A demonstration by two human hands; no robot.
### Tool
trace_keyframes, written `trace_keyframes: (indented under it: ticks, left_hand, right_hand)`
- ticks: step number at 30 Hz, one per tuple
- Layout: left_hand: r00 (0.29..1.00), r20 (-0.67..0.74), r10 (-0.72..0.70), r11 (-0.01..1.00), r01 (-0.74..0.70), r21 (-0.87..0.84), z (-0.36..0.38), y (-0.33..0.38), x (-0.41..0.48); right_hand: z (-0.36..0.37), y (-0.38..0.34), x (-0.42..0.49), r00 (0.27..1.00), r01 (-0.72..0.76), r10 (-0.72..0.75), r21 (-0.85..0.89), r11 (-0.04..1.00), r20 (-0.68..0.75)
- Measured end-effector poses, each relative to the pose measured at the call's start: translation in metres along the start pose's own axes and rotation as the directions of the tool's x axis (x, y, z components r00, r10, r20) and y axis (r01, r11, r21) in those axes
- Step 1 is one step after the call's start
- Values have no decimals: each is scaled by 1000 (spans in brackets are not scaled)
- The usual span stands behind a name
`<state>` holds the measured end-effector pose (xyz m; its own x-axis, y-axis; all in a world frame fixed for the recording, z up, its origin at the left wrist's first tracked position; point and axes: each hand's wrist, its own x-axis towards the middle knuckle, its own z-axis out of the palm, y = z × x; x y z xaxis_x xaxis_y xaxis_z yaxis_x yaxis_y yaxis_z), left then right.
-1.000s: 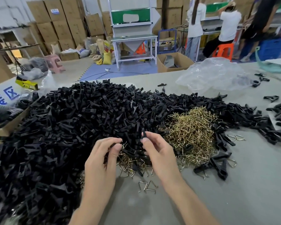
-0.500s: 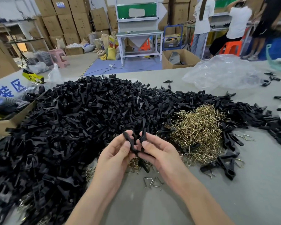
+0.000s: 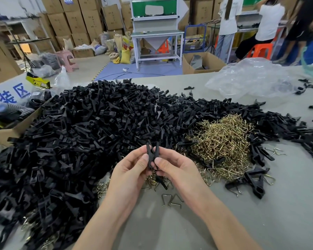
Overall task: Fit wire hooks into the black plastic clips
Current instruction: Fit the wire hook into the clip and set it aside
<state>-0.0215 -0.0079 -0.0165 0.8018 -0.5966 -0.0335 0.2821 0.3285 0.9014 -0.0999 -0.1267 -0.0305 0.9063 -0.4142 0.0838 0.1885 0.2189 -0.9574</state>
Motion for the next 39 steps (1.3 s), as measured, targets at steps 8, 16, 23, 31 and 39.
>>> trace_keyframes:
  ticks: [8,16,23,31,39]
  left_hand:
    - [999,-40,-27,1000,27,7,1,1,0]
    - [1000,8,28,999,-28,-34,0,8,-4]
    - [1000,-12,17,997,-18,-72,0,8,-4]
    - [1000,-3,12,994,-12,-111,-1,7,-3]
    - [998,22,52,999,-52,-1,-4,3,-1]
  right_hand:
    - [0,-6,-4,1000,7,-7,-36,999,-3]
    - [3,-6,-2,999,43,-43,49,998,4]
    - [2,-5,-3,998,59,-59,41,997,18]
    - [3,-4,-1,999,39,-40,119,992,11]
    - [3,-7,-5,999,51,-51,3,999,3]
